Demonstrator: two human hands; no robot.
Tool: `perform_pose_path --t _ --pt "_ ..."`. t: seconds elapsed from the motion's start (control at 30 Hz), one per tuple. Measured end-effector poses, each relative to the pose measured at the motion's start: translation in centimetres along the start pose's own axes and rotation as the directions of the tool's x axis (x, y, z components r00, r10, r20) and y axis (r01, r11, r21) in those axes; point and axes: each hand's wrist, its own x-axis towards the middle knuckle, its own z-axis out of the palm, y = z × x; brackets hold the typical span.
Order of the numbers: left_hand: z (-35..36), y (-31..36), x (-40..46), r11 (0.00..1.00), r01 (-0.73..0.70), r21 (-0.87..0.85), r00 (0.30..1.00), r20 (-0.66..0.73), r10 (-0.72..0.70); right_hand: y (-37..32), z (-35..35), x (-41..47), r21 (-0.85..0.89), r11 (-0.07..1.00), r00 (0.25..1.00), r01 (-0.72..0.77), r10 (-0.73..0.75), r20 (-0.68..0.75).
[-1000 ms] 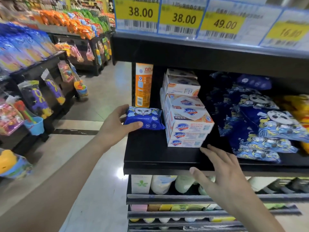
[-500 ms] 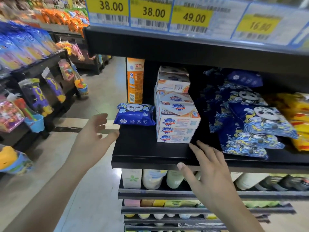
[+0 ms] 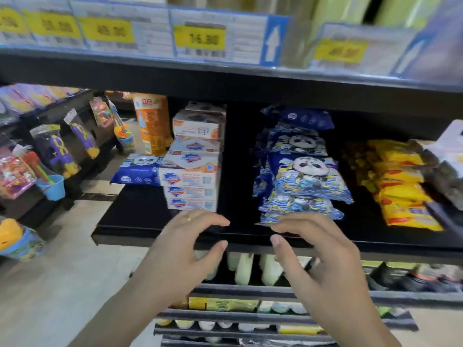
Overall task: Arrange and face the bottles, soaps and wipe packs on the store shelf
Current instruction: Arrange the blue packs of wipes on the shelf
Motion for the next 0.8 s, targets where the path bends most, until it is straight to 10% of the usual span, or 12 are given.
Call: perform_pose_path --t 0.2,0.5,0.8 --pt "5.2 -0.2 0.3 0.953 0.030 0.300 0.999 0.018 -0.037 3.1 -5.5 1.0 -0.166 0.978 0.972 0.124 -0.153 -0.177" --pt "5.7 0.6 -0.1 0.957 0.114 0.267 0.993 -0.055 -0.103 6.0 -6.8 6.5 -0.174 0.985 0.990 0.014 0.010 0.141" --pt "3.2 2.9 0.6 0.948 0.161 0.275 0.971 0.127 -0.202 6.9 -6.0 6.6 -0.059 0.986 0.987 0.154 -0.156 -0.043"
